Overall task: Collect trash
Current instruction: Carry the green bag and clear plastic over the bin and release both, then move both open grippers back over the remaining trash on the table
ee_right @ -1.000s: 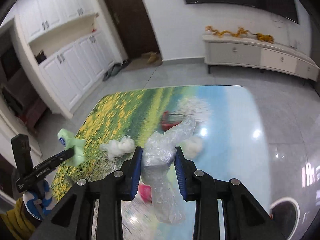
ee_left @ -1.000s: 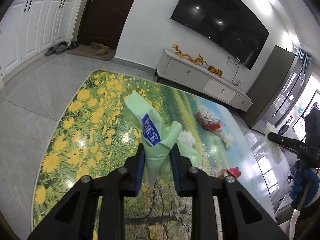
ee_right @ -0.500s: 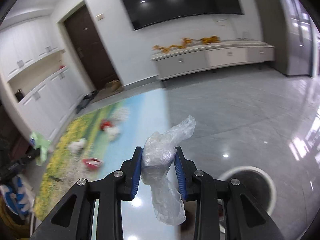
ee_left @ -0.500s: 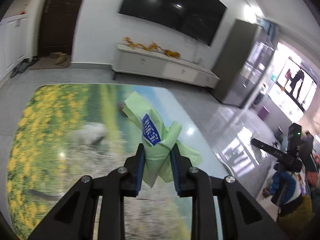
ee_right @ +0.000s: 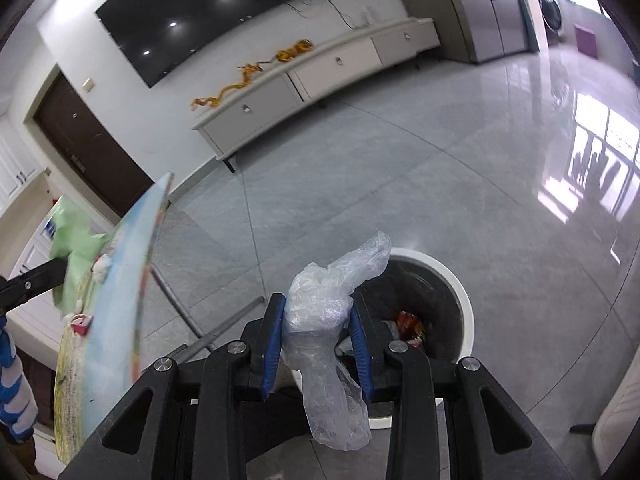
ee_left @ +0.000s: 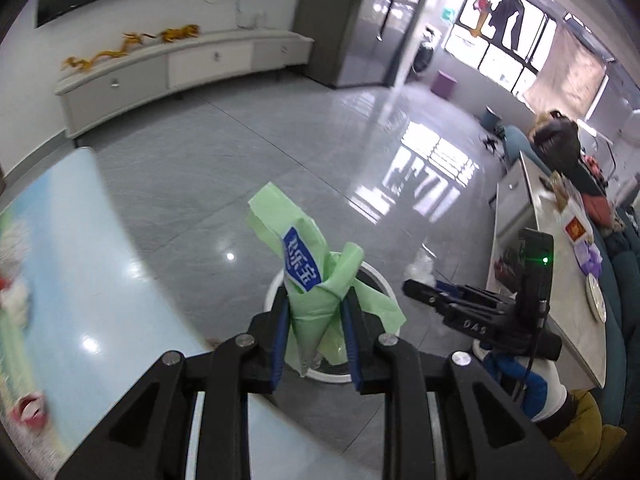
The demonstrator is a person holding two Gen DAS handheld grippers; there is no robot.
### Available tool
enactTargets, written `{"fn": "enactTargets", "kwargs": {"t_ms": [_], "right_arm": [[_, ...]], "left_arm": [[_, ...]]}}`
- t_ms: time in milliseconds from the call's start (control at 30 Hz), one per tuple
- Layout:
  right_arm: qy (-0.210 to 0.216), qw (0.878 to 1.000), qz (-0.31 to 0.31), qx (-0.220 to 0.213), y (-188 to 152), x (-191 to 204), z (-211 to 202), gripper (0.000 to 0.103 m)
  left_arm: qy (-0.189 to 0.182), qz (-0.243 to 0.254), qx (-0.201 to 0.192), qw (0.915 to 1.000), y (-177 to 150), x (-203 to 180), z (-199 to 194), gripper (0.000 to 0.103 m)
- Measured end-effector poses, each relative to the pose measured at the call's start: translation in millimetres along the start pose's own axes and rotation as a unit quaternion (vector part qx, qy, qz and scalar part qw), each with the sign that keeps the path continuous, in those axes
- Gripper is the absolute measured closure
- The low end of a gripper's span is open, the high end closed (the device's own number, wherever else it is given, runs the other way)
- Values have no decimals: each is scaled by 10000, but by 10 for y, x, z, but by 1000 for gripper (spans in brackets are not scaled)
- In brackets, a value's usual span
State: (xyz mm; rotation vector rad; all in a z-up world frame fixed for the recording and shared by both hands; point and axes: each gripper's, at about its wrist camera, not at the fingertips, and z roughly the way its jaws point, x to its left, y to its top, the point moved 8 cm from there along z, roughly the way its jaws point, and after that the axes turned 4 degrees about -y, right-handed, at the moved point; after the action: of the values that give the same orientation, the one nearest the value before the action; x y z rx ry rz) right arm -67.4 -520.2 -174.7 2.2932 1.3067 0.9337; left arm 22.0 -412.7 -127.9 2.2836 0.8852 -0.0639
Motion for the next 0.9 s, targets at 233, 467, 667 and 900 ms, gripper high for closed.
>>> {"fn": "enactTargets", "kwargs": {"t_ms": [233, 467, 667, 900], "right_arm": [[-172, 9993, 223, 236, -21, -251, 295, 61], [-391, 9980, 409, 297, -78, -390, 294, 53], [-392, 9983, 397, 141, -81, -349, 64, 53], [-289, 9990, -200, -276, -6, 55, -410, 50]], "left_arm": [[-223, 112, 402, 9989, 124, -178, 690, 64], [-294, 21, 522, 9982, 58, -158, 823, 54], [-54, 36, 184, 9998, 11, -47, 448, 54], [446, 185, -698, 9964, 10, 96, -279, 54]]}}
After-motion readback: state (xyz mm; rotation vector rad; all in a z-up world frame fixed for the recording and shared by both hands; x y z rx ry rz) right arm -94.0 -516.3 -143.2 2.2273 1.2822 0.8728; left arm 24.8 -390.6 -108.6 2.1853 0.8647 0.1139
